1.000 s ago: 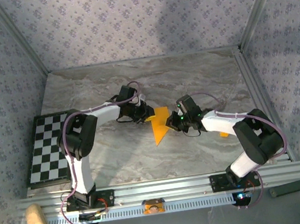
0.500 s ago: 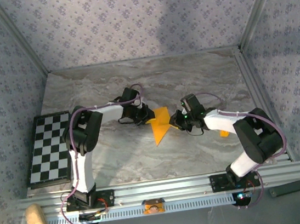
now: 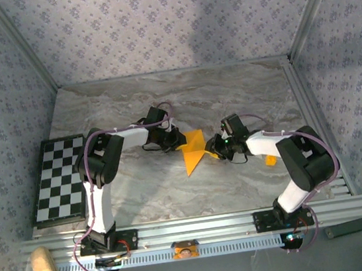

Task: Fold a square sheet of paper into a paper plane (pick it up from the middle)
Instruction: Fold the wing for the fifth time at the center of the table.

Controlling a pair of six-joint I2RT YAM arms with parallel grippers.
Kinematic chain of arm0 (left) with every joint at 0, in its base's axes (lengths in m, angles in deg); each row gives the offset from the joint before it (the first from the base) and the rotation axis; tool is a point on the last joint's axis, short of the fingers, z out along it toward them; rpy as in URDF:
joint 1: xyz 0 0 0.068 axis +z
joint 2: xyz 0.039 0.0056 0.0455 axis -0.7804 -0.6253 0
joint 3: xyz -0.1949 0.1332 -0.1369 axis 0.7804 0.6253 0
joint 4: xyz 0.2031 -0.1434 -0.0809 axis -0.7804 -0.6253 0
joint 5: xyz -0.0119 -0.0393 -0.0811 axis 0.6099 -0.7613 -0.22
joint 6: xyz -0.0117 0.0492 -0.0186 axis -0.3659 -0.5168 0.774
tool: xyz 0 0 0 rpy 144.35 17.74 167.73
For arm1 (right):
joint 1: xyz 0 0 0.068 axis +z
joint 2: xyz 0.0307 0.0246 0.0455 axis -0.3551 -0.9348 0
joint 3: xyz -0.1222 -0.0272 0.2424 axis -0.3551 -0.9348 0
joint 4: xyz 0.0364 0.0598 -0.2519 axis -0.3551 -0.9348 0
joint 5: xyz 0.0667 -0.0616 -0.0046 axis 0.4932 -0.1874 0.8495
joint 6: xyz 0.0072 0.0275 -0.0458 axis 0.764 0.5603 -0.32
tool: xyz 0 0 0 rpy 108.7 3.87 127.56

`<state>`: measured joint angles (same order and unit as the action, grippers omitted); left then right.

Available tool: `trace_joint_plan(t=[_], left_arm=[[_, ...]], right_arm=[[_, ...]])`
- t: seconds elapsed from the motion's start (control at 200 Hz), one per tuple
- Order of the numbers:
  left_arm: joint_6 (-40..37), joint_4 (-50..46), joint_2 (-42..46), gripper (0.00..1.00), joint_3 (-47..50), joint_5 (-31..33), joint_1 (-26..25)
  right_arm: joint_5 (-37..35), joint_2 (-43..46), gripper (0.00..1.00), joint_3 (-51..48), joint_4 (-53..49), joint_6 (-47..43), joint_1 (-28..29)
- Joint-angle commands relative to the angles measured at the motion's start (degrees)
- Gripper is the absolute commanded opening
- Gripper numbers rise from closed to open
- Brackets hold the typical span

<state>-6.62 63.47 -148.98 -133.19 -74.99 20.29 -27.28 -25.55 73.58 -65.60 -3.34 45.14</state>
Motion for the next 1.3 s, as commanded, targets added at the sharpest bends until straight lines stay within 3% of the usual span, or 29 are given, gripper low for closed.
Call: trace_joint_plan(t=[0.0, 0.44, 1.294], left_arm=[[-1.2, -2.9, -0.6, 0.12, 2.1, 1.5, -0.1], [-1.1, -2.7, -1.2, 0.11, 1.9, 1.4, -0.1], [0.3, -1.0, -2.1, 0.11, 1.6, 0.1, 0.1]], right_arm=[[1.7, -1.5, 0.30, 2.0, 0.7, -0.6, -0.3], [7.1, -6.0, 0.29, 4.3, 6.9, -2.0, -2.4], [20.0, -14.8, 0.27, 12.9, 0.5, -15.2, -6.0]])
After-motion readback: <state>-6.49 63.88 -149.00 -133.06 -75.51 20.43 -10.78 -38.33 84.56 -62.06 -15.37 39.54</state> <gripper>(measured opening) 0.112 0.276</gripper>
